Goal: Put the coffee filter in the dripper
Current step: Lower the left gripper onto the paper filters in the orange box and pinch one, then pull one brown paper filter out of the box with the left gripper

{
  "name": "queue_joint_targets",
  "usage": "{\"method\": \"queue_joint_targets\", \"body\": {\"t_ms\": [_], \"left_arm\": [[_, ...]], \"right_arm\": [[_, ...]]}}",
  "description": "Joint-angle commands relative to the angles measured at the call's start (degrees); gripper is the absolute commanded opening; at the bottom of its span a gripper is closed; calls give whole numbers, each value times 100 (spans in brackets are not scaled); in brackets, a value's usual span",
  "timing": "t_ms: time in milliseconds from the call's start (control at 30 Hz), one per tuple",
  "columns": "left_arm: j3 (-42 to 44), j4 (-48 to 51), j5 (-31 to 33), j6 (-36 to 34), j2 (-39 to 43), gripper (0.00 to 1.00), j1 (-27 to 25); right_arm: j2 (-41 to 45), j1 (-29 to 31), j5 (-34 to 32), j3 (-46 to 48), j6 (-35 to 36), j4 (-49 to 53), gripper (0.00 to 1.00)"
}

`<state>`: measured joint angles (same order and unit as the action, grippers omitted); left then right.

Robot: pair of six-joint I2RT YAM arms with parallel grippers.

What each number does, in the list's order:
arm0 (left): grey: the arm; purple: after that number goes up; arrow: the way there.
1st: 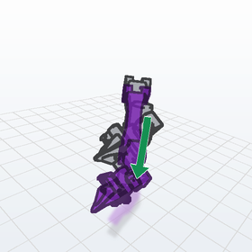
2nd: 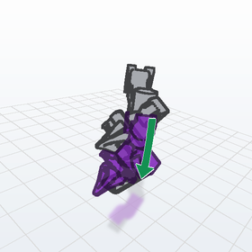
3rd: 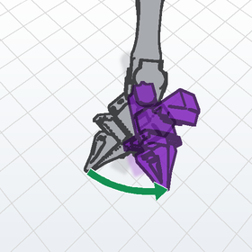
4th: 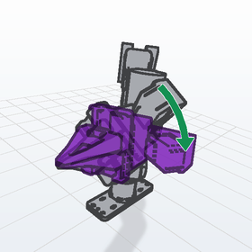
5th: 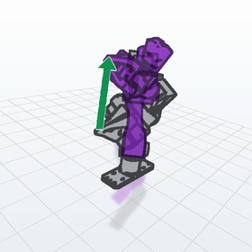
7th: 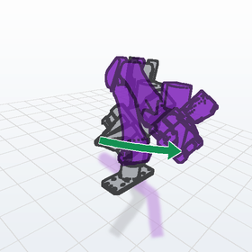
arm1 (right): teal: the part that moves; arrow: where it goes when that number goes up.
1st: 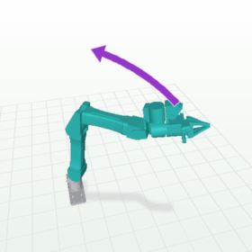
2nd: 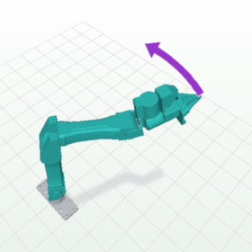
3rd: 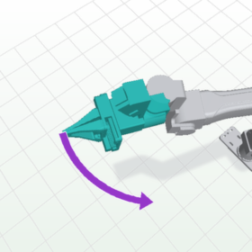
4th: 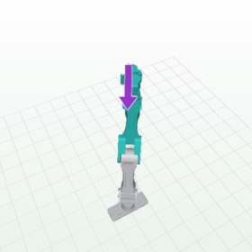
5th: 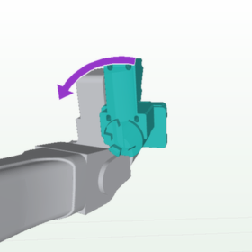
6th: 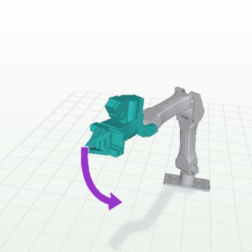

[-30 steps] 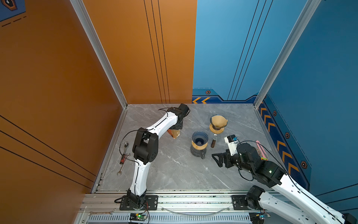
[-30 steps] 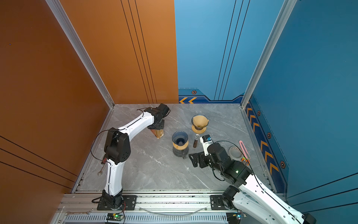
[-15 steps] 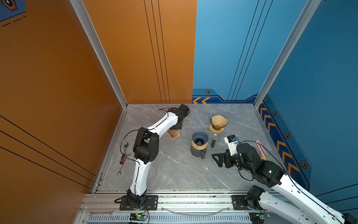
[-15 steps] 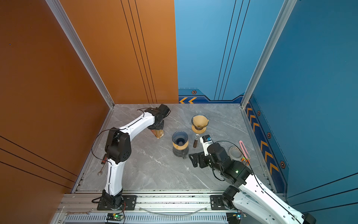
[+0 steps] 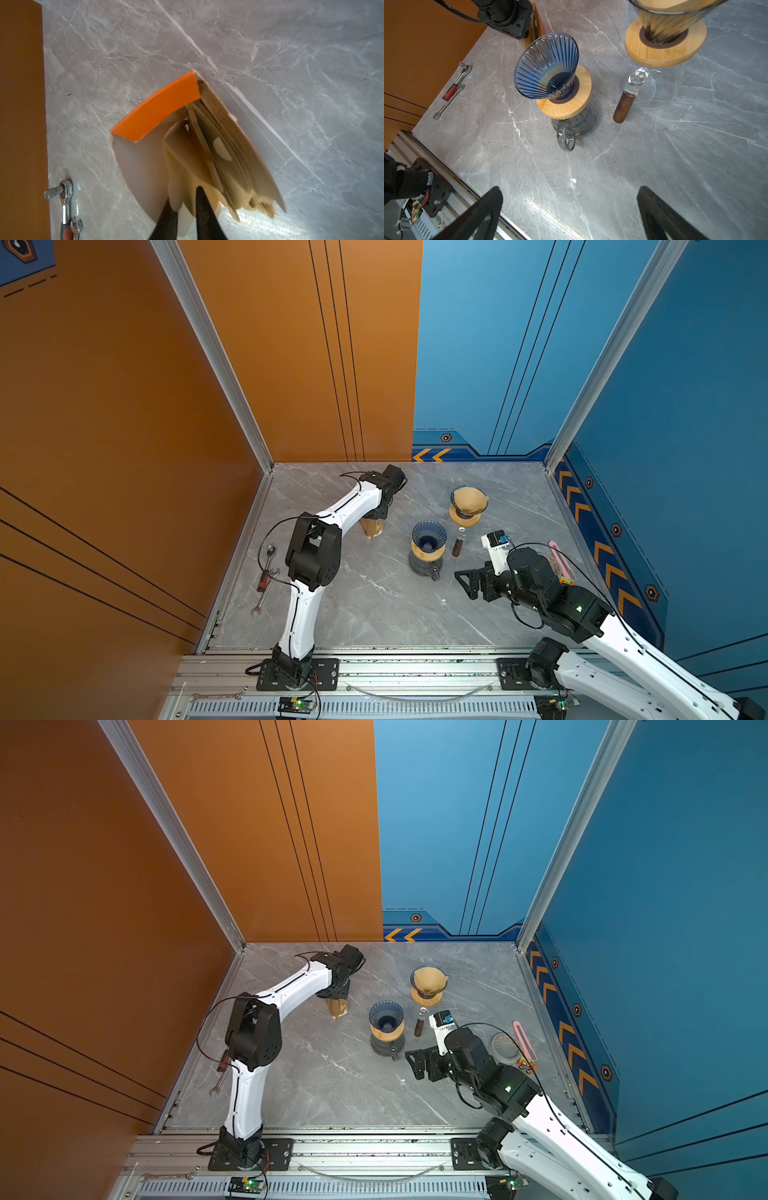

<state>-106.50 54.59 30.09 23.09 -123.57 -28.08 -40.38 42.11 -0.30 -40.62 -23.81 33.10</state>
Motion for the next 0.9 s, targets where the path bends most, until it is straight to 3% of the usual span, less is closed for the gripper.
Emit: {"method": "queue_joint_targets", "body": {"t_ms": [0, 233, 533, 867], "left_arm": [[124, -24, 175, -155, -81, 18, 52], [434, -401, -111, -114, 35, 16, 109], [560, -551, -24, -98, 43, 15, 135], [586, -630, 24, -136, 217, 4, 136]], "right_arm": [[74, 4, -83, 70, -27, 161, 100], [101, -1, -79, 82, -51, 170, 100], [134, -1, -85, 99, -70, 179, 100], [116, -1, -71, 133, -71, 135, 100]]}}
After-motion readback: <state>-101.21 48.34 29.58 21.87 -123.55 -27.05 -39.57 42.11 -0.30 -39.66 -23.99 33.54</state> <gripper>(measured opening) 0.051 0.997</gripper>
